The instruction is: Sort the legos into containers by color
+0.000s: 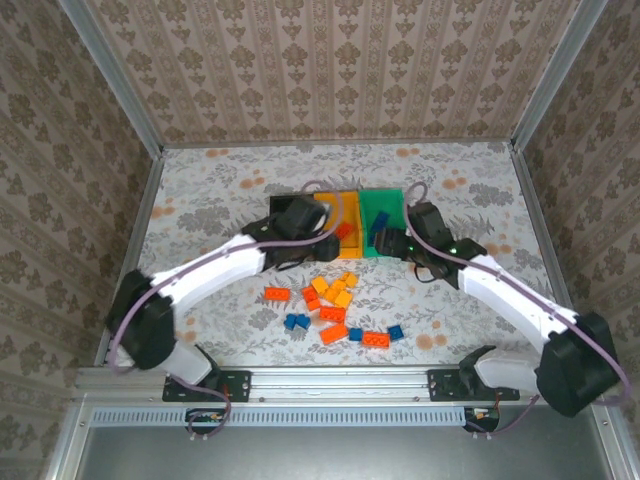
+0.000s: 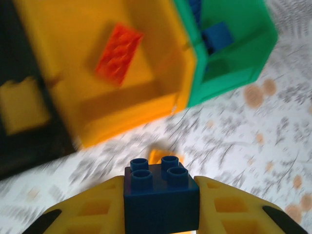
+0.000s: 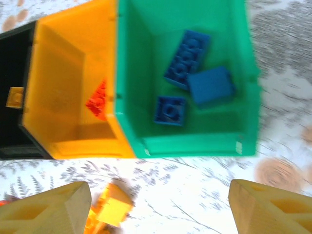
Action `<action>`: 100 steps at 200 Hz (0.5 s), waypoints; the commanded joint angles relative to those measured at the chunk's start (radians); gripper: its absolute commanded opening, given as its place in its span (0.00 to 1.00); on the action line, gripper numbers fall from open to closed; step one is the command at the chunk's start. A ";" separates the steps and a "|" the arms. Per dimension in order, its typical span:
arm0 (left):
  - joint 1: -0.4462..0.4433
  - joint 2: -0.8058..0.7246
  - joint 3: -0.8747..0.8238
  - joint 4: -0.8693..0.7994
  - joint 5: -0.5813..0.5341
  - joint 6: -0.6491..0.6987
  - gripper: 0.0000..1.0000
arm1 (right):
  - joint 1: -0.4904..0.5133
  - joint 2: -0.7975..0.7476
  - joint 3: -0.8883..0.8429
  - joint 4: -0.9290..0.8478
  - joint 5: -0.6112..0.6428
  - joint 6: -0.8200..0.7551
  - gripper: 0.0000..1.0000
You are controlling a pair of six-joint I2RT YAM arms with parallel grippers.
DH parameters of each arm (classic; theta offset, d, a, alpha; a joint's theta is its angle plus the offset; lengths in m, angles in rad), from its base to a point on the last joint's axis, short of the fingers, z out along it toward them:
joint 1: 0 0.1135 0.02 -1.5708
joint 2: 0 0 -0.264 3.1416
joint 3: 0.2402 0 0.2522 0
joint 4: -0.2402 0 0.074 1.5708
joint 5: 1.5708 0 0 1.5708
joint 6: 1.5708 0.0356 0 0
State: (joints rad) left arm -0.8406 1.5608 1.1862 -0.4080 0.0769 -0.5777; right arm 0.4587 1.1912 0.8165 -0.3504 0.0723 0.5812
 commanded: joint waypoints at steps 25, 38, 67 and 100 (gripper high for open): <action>-0.023 0.323 0.389 0.006 0.091 0.120 0.22 | -0.042 -0.186 -0.128 -0.133 0.055 0.023 0.76; -0.024 0.404 0.488 -0.020 0.089 0.133 0.22 | -0.047 -0.220 -0.149 -0.150 0.055 0.026 0.76; -0.023 0.567 0.682 -0.091 0.070 0.159 0.24 | -0.052 -0.268 -0.169 -0.180 0.055 0.027 0.76; -0.024 0.691 0.829 -0.139 0.080 0.145 0.39 | -0.053 -0.299 -0.175 -0.215 0.051 0.022 0.77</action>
State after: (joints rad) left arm -0.8589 2.1967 1.9224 -0.4633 0.1394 -0.4549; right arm 0.4122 0.9211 0.6582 -0.5087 0.1017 0.5980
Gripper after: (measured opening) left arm 0.333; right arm 0.769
